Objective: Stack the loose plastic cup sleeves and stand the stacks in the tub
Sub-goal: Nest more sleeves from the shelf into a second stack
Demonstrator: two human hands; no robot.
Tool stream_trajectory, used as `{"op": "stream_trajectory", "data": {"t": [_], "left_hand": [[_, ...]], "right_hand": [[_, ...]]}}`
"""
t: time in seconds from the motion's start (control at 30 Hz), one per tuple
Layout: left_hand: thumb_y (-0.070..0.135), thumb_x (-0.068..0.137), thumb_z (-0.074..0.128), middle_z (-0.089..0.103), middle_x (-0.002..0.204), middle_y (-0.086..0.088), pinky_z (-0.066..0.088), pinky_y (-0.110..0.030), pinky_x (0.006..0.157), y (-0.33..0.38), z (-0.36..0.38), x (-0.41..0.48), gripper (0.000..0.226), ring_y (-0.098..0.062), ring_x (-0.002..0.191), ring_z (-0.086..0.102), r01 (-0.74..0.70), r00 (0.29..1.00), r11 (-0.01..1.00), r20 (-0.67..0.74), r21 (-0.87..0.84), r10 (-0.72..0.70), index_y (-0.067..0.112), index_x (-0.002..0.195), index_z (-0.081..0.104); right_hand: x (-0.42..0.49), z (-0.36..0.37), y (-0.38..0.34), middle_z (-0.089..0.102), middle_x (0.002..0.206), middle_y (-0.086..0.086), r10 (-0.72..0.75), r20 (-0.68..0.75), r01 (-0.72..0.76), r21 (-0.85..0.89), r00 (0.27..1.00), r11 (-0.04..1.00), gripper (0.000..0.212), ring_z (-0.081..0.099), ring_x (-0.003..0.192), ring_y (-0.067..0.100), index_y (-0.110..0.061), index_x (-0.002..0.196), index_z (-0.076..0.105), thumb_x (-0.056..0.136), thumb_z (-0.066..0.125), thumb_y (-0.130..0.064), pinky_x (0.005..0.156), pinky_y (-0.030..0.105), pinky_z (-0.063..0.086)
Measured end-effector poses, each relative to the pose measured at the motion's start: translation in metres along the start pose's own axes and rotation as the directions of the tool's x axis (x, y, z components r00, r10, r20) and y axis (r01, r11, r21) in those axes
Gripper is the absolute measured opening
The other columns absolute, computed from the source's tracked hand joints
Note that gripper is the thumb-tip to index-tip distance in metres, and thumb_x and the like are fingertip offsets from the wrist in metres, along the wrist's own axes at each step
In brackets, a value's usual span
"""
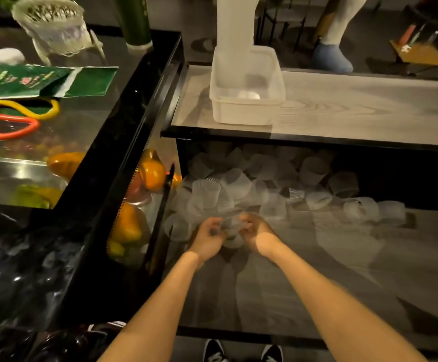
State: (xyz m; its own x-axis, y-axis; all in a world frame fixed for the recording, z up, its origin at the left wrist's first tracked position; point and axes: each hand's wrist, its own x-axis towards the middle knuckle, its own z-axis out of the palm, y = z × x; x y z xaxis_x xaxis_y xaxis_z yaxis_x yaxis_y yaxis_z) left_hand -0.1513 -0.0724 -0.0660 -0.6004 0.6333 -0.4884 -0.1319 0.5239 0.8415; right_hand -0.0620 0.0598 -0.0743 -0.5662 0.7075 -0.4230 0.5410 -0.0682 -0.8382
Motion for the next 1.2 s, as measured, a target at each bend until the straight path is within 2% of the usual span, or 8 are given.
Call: {"op": "stream_trajectory", "data": {"t": [0.03, 0.13, 0.27, 0.4, 0.5, 0.67, 1.03, 1.2], "left_hand": [[0.010, 0.094, 0.069, 0.065, 0.124, -0.010, 0.052, -0.016, 0.083, 0.000, 0.000, 0.000, 0.040, -0.020, 0.112, 0.064, 0.001, 1.000, 1.000, 0.007, 0.008, -0.001, 0.012, 0.132, 0.057], [0.013, 0.096, 0.067, 0.066, 0.115, -0.004, 0.048, -0.011, 0.072, 0.004, -0.001, -0.002, 0.035, -0.013, 0.103, 0.063, 0.021, 0.996, 0.998, 0.080, 0.056, -0.026, 0.015, 0.129, 0.056], [0.008, 0.092, 0.065, 0.066, 0.101, 0.002, 0.050, -0.017, 0.084, 0.009, -0.002, -0.003, 0.019, -0.017, 0.101, 0.063, -0.019, 1.000, 0.985, 0.000, 0.172, 0.020, 0.014, 0.110, 0.063], [0.011, 0.086, 0.068, 0.059, 0.081, 0.000, 0.051, -0.034, 0.083, 0.021, -0.015, -0.002, 0.021, -0.027, 0.092, 0.064, -0.077, 0.917, 0.982, -0.374, 0.172, 0.137, 0.024, 0.080, 0.053], [0.022, 0.084, 0.072, 0.062, 0.111, -0.007, 0.053, -0.040, 0.088, 0.032, -0.027, 0.002, 0.025, -0.025, 0.102, 0.061, -0.094, 0.833, 0.967, -0.514, 0.236, 0.207, 0.019, 0.107, 0.061], [0.022, 0.092, 0.066, 0.048, 0.151, -0.010, 0.041, -0.044, 0.113, 0.038, -0.036, 0.010, 0.066, -0.030, 0.137, 0.047, -0.083, 0.912, 0.969, -0.374, 0.234, 0.169, 0.017, 0.152, 0.040], [0.030, 0.088, 0.072, 0.067, 0.085, 0.003, 0.054, -0.031, 0.077, 0.053, -0.028, 0.004, 0.014, -0.014, 0.081, 0.064, -0.243, 0.865, 0.970, -0.445, 0.032, 0.231, 0.024, 0.081, 0.062], [0.020, 0.091, 0.073, 0.063, 0.077, -0.002, 0.049, -0.022, 0.069, 0.031, -0.010, -0.002, 0.017, -0.013, 0.071, 0.060, -0.237, 0.937, 0.971, -0.256, 0.038, 0.238, 0.010, 0.084, 0.062]], "right_hand": [[-0.002, -0.002, 0.004, 0.047, 0.043, -0.001, 0.020, 0.051, -0.025, 0.083, 0.998, 0.996, 0.030, 0.041, 0.033, 0.007, -0.008, 0.072, 0.047, 0.096, 0.040, 0.007, 0.033, 0.016, 0.035], [-0.017, -0.019, 0.007, 0.062, 0.087, -0.001, -0.013, 0.109, 0.066, -0.496, 0.994, 0.866, 0.021, 0.058, 0.075, 0.009, -0.017, 0.111, 0.058, 0.096, 0.054, -0.004, 0.059, 0.012, 0.045], [-0.030, -0.021, -0.007, 0.055, 0.139, 0.015, 0.024, 0.133, 0.051, -0.528, 0.991, 0.848, 0.046, 0.054, 0.128, 0.032, -0.008, 0.144, 0.048, 0.099, 0.054, -0.012, 0.101, 0.030, 0.043], [-0.025, -0.004, -0.035, 0.061, 0.127, 0.015, -0.095, 0.045, 0.105, -0.450, 0.994, 0.887, 0.036, 0.059, 0.117, 0.031, -0.007, 0.131, 0.057, 0.096, 0.054, -0.011, 0.102, 0.035, 0.046], [-0.020, 0.009, -0.055, 0.058, 0.123, 0.006, -0.091, 0.026, 0.095, -0.307, 0.995, 0.947, 0.037, 0.057, 0.115, 0.025, -0.008, 0.131, 0.055, 0.095, 0.053, -0.005, 0.105, 0.035, 0.044], [-0.018, 0.025, -0.078, 0.043, 0.153, 0.009, 0.045, 0.092, -0.032, -0.134, 0.995, 0.990, 0.051, 0.045, 0.136, 0.028, -0.013, 0.153, 0.038, 0.102, 0.044, -0.007, 0.111, 0.030, 0.034], [-0.028, 0.011, -0.072, 0.067, 0.103, 0.003, -0.015, -0.131, 0.041, 0.203, 0.991, 0.978, 0.014, 0.065, 0.098, 0.018, -0.018, 0.111, 0.062, 0.101, 0.052, -0.023, 0.093, 0.040, 0.056], [-0.035, -0.009, -0.034, 0.065, 0.105, 0.009, 0.076, -0.127, -0.058, 0.140, 0.989, 0.988, 0.020, 0.061, 0.090, 0.019, -0.013, 0.111, 0.059, 0.093, 0.062, -0.007, 0.086, 0.039, 0.055]]}}
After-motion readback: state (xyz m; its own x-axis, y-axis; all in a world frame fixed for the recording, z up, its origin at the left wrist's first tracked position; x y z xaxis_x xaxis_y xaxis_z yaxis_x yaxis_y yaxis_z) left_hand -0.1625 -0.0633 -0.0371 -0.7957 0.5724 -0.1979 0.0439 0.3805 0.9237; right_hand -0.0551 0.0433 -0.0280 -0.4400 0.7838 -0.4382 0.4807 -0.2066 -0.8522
